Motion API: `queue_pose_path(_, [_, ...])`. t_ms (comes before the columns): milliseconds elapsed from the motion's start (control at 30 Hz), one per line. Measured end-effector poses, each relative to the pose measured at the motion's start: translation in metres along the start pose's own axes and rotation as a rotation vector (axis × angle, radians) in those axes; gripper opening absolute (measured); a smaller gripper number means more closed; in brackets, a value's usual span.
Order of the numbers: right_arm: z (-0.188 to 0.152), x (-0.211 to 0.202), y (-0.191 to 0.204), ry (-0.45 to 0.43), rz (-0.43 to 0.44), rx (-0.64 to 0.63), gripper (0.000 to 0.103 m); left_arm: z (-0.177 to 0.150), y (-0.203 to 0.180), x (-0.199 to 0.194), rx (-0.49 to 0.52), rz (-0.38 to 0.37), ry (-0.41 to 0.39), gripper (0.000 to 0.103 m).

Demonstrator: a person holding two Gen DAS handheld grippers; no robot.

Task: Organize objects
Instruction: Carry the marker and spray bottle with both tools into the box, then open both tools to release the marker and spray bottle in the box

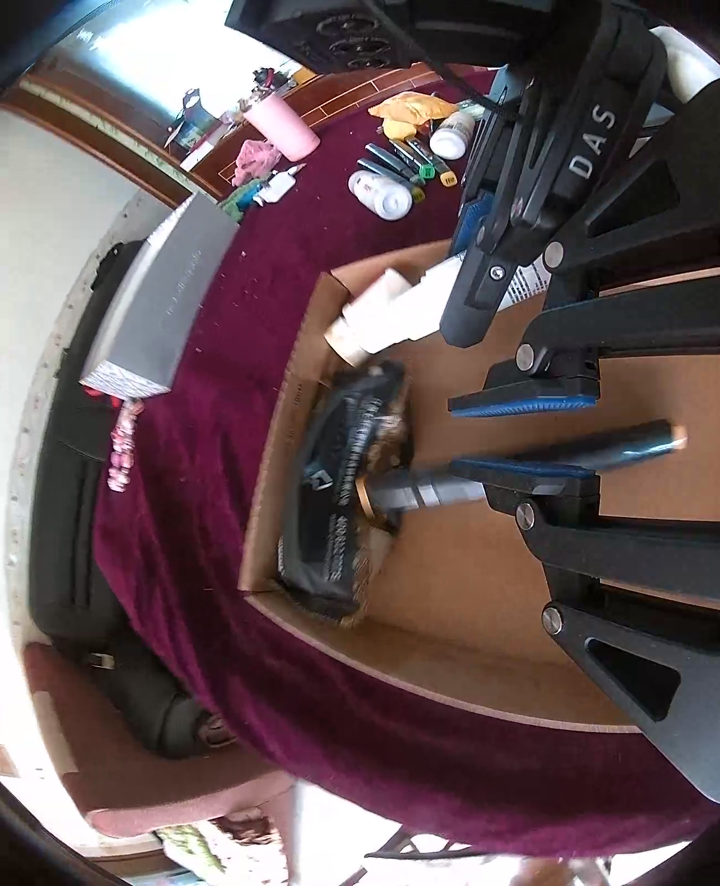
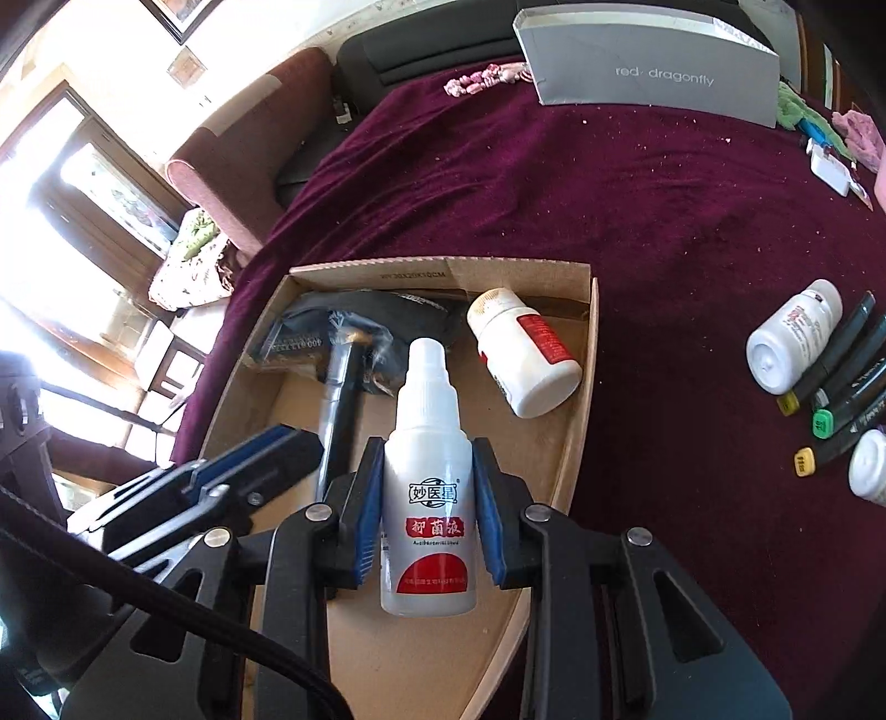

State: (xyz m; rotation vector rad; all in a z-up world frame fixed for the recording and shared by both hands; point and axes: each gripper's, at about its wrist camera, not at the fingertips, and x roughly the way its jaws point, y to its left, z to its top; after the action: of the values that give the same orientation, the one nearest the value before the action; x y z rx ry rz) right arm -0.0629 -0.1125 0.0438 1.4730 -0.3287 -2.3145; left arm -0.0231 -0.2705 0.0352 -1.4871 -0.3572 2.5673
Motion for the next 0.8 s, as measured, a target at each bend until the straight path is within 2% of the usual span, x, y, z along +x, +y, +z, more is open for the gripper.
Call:
queue_pose_path(167, [0.001,0.012,-0.005,0.013,-0.007,0.011,0.028,-0.005,0.005,0.009,-0.018,-0.008,0.023,0.011])
queue_pose_path(400, [0.002,0.016,-0.003,0.006,-0.024,0.003,0.028,-0.008,0.011,-0.007,-0.063,-0.055,-0.008,0.014])
queue_pose_path(467, [0.002,0.018,-0.001,0.005,-0.029,-0.013,0.028,-0.011,0.016,-0.015,-0.084,-0.063,-0.027,0.023])
queue_pose_path(533, [0.001,0.017,0.000,-0.008,-0.038,-0.017,0.028,-0.013,0.022,-0.023,-0.121,-0.078,-0.048,0.041])
queue_pose_path(600, [0.000,0.015,-0.001,-0.020,-0.029,-0.011,0.031,-0.017,0.029,-0.032,-0.153,-0.097,-0.068,0.046])
queue_pose_path(800, [-0.007,0.002,0.003,-0.051,-0.018,-0.026,0.037,-0.030,0.040,-0.056,-0.215,-0.122,-0.124,0.049])
